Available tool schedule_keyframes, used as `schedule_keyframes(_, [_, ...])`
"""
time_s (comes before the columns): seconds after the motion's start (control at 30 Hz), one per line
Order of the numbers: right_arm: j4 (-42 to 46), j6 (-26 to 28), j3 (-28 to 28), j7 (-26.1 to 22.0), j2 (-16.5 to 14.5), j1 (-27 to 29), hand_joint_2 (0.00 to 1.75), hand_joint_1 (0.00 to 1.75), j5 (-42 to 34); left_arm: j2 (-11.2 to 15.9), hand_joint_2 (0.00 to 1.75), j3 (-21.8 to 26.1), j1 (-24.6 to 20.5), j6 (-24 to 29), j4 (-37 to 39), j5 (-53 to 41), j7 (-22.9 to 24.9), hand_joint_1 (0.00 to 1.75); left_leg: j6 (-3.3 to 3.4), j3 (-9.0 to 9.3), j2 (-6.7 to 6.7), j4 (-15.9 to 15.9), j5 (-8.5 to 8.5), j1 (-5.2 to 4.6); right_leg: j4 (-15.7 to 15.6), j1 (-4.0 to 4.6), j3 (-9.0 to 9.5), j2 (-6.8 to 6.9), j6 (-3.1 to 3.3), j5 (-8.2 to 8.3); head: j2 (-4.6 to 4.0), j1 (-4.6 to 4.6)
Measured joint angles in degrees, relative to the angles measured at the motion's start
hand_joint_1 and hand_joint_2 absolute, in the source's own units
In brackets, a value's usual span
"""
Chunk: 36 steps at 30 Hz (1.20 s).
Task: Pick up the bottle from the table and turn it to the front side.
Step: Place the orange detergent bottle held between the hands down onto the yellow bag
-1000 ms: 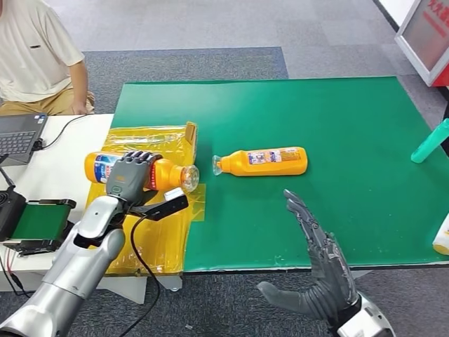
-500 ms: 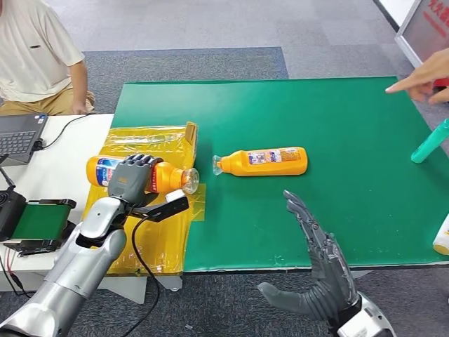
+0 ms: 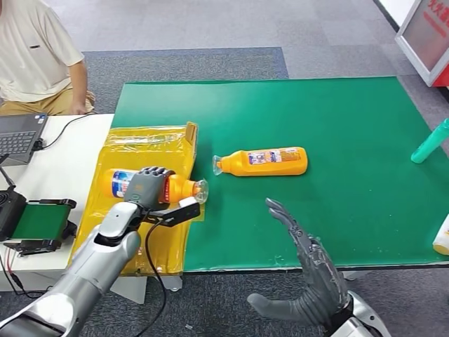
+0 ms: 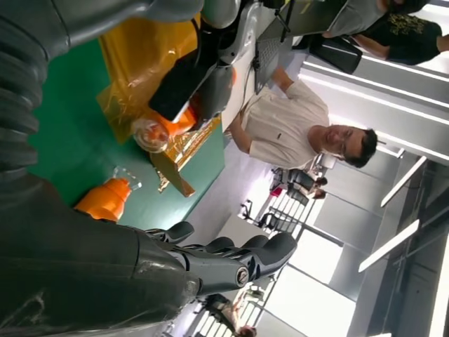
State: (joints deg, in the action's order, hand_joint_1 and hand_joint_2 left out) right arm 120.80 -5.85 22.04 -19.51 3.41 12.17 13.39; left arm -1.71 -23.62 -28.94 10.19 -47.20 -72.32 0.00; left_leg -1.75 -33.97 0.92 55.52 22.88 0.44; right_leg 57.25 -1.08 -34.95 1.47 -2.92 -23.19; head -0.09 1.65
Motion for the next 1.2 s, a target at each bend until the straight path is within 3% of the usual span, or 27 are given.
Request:
schedule_keyframes(0.17, [0.0,0.9,1.2,0.0,0.5,0.0,1.75,0.0,0.4,-2.3,1.75,-0.3,-1.3,1.4,6.6,0.9,-1.3,1.75,0.0,0.0,0.0,0.0,0.0,0.0,0.0,-0.01,0.02,0.01,-0.01,-0.01,0.0,0.01])
schedule_keyframes(0.2, [0.0,1.0,1.4,0.0,0.6,0.0,1.75,0.0,0.3,-2.5,1.75,-0.3,-1.7,1.5,7.5,1.1,-1.5,1.5,0.0,0.01,0.0,0.0,0.0,0.0,0.0,-0.01,0.03,0.01,-0.01,-0.01,0.0,0.01])
schedule_keyframes(0.3, [0.0,1.4,1.8,0.0,0.8,0.0,1.75,0.0,0.3,-3.3,1.75,-0.5,-2.5,1.5,9.3,1.4,-1.7,0.19,0.01,0.02,0.0,0.0,0.0,0.0,0.0,-0.01,0.06,0.01,-0.01,-0.01,0.0,0.01])
schedule_keyframes(0.33, [0.0,1.5,1.9,0.0,0.9,0.0,1.75,0.0,0.3,-3.5,1.75,-0.6,-2.6,1.3,9.8,1.5,-1.8,0.0,0.01,0.03,0.0,0.0,0.0,0.0,0.0,-0.01,0.06,0.01,-0.01,0.0,0.0,0.01])
schedule_keyframes(0.83, [0.0,3.0,2.0,-0.3,2.4,1.2,1.75,0.0,-0.4,-5.5,1.75,-1.4,-2.5,2.3,12.5,2.6,-0.1,0.0,0.03,0.02,0.0,0.0,-0.02,-0.01,0.0,-0.01,0.04,0.0,-0.02,0.06,0.0,0.01])
schedule_keyframes(1.03, [0.3,3.8,2.0,-0.5,2.6,1.5,1.75,0.0,-0.5,-5.8,1.75,-1.4,-2.5,5.7,13.0,3.2,1.2,0.0,0.04,0.01,0.0,0.0,-0.02,-0.01,0.0,-0.01,0.04,0.0,-0.02,0.06,-0.01,0.01])
schedule_keyframes(1.2, [0.3,5.0,2.0,-0.4,2.8,2.0,1.75,0.0,-0.8,-5.8,1.75,0.9,-1.2,10.9,11.0,9.9,-2.0,0.0,0.03,0.01,0.0,0.0,-0.02,-0.01,0.0,-0.01,0.04,0.0,-0.02,0.06,-0.01,0.01])
